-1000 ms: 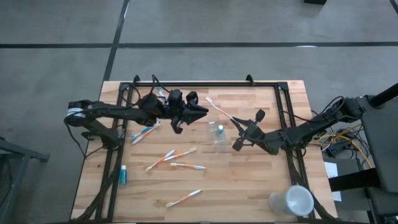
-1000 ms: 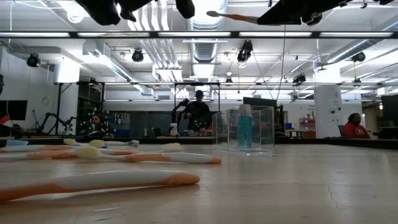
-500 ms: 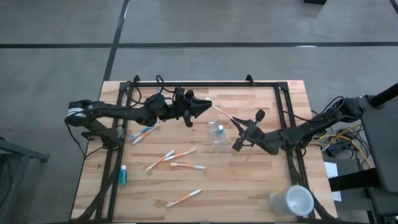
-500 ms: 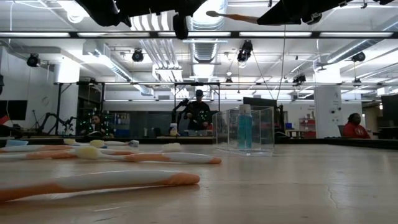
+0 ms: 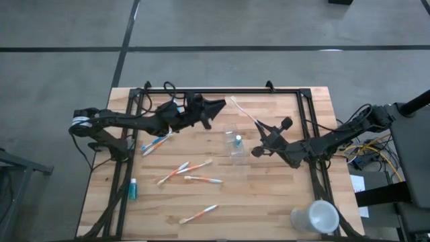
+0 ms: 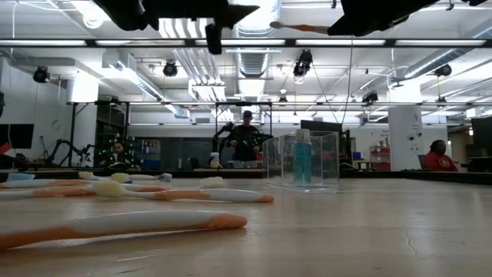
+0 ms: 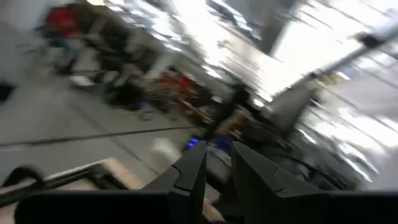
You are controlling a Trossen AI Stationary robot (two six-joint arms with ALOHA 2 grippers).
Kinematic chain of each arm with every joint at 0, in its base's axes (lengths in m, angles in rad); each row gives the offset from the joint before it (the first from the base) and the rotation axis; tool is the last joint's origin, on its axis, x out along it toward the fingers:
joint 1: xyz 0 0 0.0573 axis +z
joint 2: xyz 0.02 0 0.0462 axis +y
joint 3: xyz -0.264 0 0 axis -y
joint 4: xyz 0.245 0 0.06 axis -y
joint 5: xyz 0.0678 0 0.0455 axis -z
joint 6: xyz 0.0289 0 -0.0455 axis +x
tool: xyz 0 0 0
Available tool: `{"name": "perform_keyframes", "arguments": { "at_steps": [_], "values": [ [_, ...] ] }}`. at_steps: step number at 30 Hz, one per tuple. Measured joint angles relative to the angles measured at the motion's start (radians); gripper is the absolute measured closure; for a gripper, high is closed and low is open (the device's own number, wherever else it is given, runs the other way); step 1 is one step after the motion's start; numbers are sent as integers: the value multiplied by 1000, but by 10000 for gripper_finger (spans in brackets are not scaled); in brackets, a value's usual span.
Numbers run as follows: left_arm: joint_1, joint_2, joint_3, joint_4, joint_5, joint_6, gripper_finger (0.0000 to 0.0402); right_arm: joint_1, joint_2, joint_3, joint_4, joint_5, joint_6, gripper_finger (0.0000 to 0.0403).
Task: Pick & Place toothbrushing station
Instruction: Put the orange toothbrush into transparent organizer
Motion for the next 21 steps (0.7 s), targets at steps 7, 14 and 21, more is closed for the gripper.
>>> {"name": "perform_keyframes", "arguments": {
  "at_steps": [7,14,21],
  "values": [
    [0,1,0,-59,-73,-139,321,-2,0,0,8,-9,0,381],
    [-2,2,0,-62,-13,-185,321,-5,0,0,21,-67,1,381],
    [-4,3,0,-117,-7,-237,321,-5,0,0,33,-143,0,381]
  ]
}}
